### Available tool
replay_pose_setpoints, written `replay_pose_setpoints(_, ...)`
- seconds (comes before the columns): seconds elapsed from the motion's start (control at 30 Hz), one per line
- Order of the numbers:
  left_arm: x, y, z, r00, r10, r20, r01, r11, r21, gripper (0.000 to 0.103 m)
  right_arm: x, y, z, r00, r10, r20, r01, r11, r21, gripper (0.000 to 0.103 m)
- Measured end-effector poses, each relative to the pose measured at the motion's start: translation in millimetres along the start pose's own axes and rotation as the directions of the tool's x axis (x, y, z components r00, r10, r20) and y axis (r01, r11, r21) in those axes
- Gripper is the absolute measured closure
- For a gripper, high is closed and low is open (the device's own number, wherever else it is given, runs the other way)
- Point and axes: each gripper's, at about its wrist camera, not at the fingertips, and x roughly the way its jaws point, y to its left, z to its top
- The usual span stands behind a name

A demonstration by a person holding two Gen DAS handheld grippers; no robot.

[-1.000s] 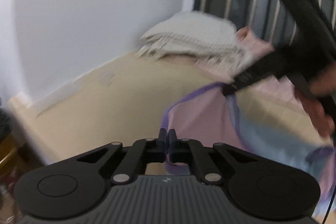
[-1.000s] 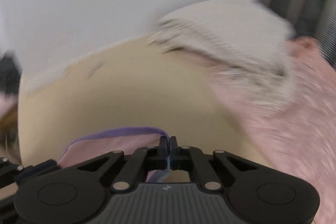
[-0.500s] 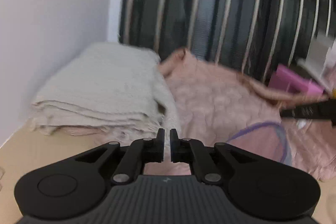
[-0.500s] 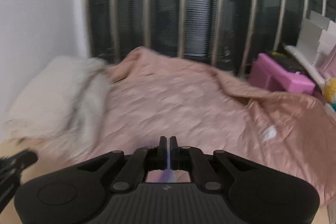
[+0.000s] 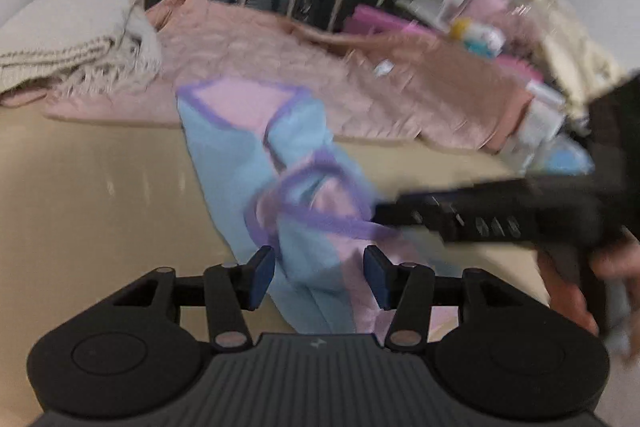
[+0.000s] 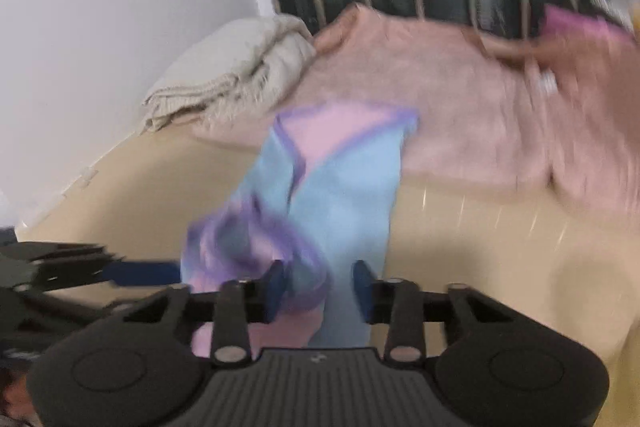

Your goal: Fold clothes

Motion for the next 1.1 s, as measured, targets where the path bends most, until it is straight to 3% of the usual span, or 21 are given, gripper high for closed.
replay_pose_setpoints(0.03,3,-2,-1,1.0,0.004,-0.005,-0.004,1.0,0.008,0.054,0,1,-9,1.0,-0.011,-0.001,0.011,1.0,0.014,0.084)
replay_pose_setpoints(0.1,6,-6,-4,1.0,0.013,-0.015,-0.012,0.999,0.029,0.054,-8,9,-25,0.998,-0.049,0.038,0.049,0.999,0.018,0.085)
replay_pose_setpoints(0.23,-20,-16,-28,1.0,0.009,-0.027,-0.005,0.99,0.144,0.054,-28,28,-47,0.996,-0.085,0.022,0.085,0.996,0.007,0.085)
replay_pose_setpoints(0.33,-43,-11,-38,0.999,-0.03,-0.028,0.033,0.988,0.148,0.053,-48,27,-41,0.999,-0.037,0.021,0.036,0.999,0.037,0.081)
replay_pose_setpoints(0.43,-56,-2,-36,0.998,-0.059,0.007,0.057,0.991,0.117,0.048,-56,23,-19,0.994,-0.032,0.1,0.03,0.999,0.029,0.073)
replay_pose_setpoints(0.5,-59,4,-34,0.998,-0.06,0.033,0.056,0.993,0.107,0.045,-39,23,5,0.996,0.013,0.09,-0.013,1.0,-0.004,0.07)
replay_pose_setpoints(0.57,-54,5,-31,0.999,-0.045,0.025,0.043,0.995,0.085,0.044,-6,27,31,0.998,0.066,0.022,-0.065,0.997,-0.045,0.069)
replay_pose_setpoints(0.7,-50,-1,-33,0.999,-0.032,0.022,0.029,0.994,0.107,0.044,56,34,60,0.993,0.054,-0.104,-0.061,0.996,-0.067,0.072)
replay_pose_setpoints(0.77,-48,-2,-35,0.999,-0.03,0.012,0.028,0.994,0.106,0.044,70,34,59,0.988,0.074,-0.136,-0.081,0.995,-0.051,0.1)
replay_pose_setpoints(0.8,-46,-2,-36,1.0,-0.026,0.002,0.026,0.994,0.102,0.044,73,34,58,0.987,0.075,-0.139,-0.082,0.996,-0.046,0.102)
replay_pose_setpoints(0.93,-41,-1,-39,1.0,0.004,-0.019,-0.001,0.993,0.12,0.044,59,24,53,0.996,0.035,-0.082,-0.036,0.999,-0.005,0.102)
replay_pose_setpoints(1.0,-41,0,-39,1.0,0.001,-0.023,0.001,0.992,0.122,0.044,62,18,52,0.994,0.048,-0.096,-0.047,0.999,0.009,0.101)
replay_pose_setpoints(1.1,-52,4,-40,1.0,-0.024,-0.007,0.025,0.992,0.123,0.044,56,20,50,0.996,0.02,-0.088,-0.021,1.0,-0.008,0.093)
